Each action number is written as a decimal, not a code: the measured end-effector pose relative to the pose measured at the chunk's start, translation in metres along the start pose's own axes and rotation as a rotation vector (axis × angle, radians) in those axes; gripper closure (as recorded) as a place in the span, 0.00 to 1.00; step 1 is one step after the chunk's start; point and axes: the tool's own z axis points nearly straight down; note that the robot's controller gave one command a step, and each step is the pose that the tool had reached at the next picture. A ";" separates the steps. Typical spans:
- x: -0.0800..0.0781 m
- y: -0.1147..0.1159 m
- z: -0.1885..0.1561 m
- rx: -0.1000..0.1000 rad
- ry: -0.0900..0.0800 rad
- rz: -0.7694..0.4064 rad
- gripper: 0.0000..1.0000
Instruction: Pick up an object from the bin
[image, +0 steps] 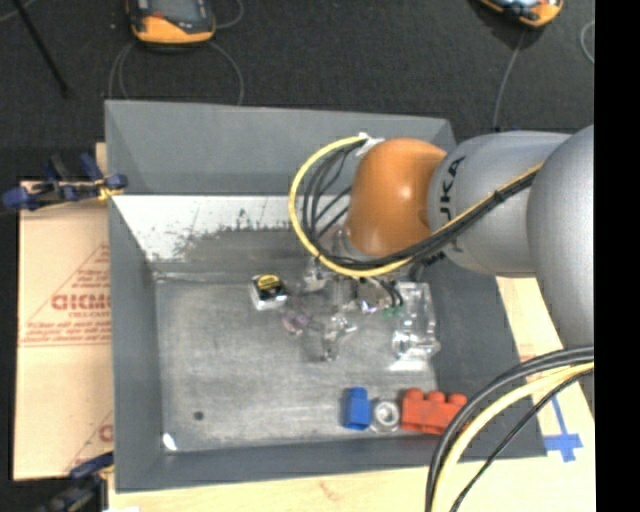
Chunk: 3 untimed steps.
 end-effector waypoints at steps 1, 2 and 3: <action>0.001 0.012 0.026 0.002 -0.011 0.236 0.00; -0.001 0.010 0.023 0.002 -0.006 0.235 0.00; -0.003 0.009 0.021 0.003 -0.013 0.234 1.00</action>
Offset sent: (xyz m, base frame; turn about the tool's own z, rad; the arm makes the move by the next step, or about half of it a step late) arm -0.0087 0.0118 -0.0306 0.2359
